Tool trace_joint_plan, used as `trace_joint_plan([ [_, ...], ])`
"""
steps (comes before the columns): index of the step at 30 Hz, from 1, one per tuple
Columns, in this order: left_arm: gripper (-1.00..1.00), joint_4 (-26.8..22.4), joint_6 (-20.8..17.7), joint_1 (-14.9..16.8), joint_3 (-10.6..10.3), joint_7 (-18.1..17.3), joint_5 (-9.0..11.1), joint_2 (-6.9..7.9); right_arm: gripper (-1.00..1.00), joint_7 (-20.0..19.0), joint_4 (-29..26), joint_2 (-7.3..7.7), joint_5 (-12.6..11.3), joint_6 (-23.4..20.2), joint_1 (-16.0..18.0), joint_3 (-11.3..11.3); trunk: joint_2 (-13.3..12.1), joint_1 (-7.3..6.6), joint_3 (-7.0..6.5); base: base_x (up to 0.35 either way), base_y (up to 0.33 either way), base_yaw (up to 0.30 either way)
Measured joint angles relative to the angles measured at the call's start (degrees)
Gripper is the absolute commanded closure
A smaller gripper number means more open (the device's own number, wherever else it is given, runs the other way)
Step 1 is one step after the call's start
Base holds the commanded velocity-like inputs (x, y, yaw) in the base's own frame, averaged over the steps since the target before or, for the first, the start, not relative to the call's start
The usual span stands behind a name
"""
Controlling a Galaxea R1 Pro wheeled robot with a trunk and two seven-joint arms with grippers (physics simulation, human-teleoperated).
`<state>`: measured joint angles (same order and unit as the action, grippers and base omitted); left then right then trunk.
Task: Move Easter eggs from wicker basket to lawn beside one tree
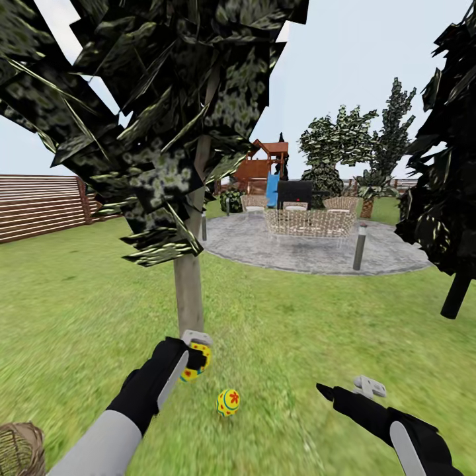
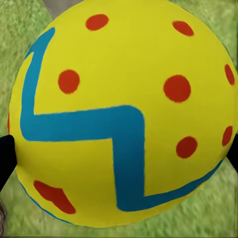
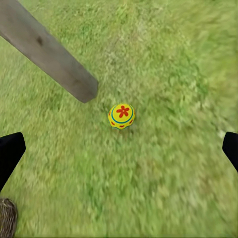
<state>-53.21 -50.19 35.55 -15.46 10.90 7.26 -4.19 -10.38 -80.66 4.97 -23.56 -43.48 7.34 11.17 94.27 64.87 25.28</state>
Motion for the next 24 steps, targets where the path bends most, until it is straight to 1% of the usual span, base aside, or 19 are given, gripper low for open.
trace_joint_plan([
  [2,1.0,2.3,0.6,1.0,0.6,0.2,0.6,-0.04,-1.0,0.0,0.0,-0.02,0.0,0.0,0.0,-0.1,0.0,0.0,0.0,0.03,0.001,0.0],
  [5,1.0,6.6,2.1,2.7,1.1,0.3,0.9,-0.11,-1.0,0.0,0.0,-0.04,0.0,0.0,0.0,-0.1,0.0,0.01,0.0,0.01,0.0,0.0],
  [8,1.0,8.4,3.4,3.4,1.2,0.5,1.1,-0.13,-1.0,0.0,0.0,-0.06,0.0,0.0,0.0,-0.1,0.0,0.01,0.0,0.003,0.0,0.0],
  [10,1.0,8.8,3.8,3.6,1.3,0.5,1.1,-0.12,-1.0,0.0,0.0,-0.09,0.0,0.0,0.0,-0.1,0.0,0.01,0.0,0.001,0.0,0.0],
  [18,1.0,9.0,4.2,3.7,1.4,0.5,1.1,-0.06,-1.0,-0.1,0.0,0.04,-0.1,0.0,0.0,-0.1,3.2,1.76,1.43,0.0,0.0,0.0],
  [19,1.0,9.1,4.4,3.7,1.4,0.5,1.1,-0.06,-1.0,-0.1,-0.1,0.01,-0.1,0.0,0.0,-0.1,3.6,1.98,1.61,0.0,0.0,0.0],
  [21,1.0,9.1,6.3,3.7,1.4,0.5,1.1,-0.04,-1.0,-0.2,-0.1,-0.03,-0.1,0.0,0.0,-0.1,4.4,2.42,1.97,0.0,0.0,0.0],
  [24,1.0,9.1,7.4,3.7,1.4,0.4,1.1,0.02,-1.0,-0.5,-0.1,-0.09,-0.1,0.0,0.0,-0.1,5.6,3.08,2.51,0.0,0.0,0.0],
])
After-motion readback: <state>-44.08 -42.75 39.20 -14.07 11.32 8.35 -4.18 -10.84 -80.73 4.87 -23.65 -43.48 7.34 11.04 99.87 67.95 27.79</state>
